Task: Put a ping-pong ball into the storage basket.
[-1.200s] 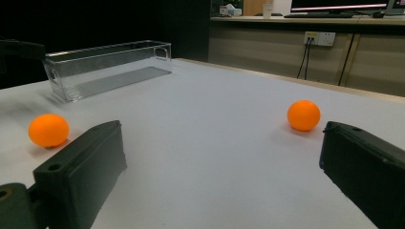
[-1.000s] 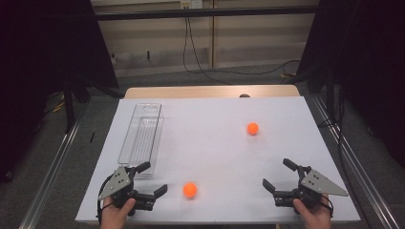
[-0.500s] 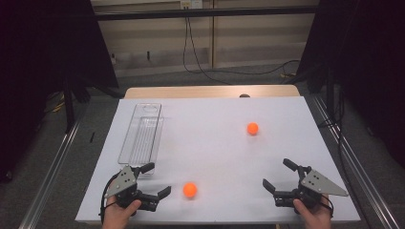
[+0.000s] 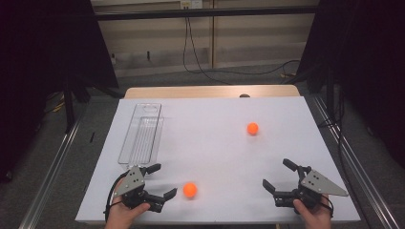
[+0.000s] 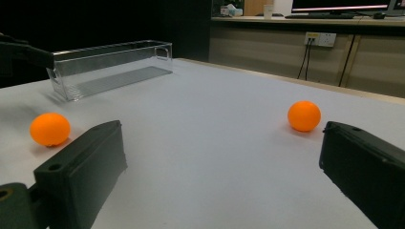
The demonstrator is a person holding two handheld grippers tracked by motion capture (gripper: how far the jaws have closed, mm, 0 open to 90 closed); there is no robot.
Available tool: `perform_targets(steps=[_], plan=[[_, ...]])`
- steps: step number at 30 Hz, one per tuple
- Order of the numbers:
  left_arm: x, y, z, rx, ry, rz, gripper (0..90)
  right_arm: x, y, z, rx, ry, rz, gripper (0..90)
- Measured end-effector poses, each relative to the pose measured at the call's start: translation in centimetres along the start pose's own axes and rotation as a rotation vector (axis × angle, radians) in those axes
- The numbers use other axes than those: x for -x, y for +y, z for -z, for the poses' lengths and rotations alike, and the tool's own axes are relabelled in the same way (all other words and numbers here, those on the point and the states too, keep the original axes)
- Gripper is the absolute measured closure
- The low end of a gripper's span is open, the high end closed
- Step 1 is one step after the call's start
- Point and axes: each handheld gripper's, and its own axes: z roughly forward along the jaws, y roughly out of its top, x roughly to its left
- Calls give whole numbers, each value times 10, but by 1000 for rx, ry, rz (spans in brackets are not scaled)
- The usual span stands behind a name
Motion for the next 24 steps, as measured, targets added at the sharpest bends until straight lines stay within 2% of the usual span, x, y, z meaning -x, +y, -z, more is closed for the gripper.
perform_targets(steps=[6,10,17,24], plan=[[3,0,-5,-28,-5,-13,25,0,0,0,1,-2,-1,12],[3,1,-7,-37,-17,-1,25,0,0,0,-3,0,0,13],[5,2,-12,-69,-38,-9,32,0,0,1,-3,-1,1,14],[6,2,-17,-83,-64,8,36,1,0,1,-1,-2,3,14]])
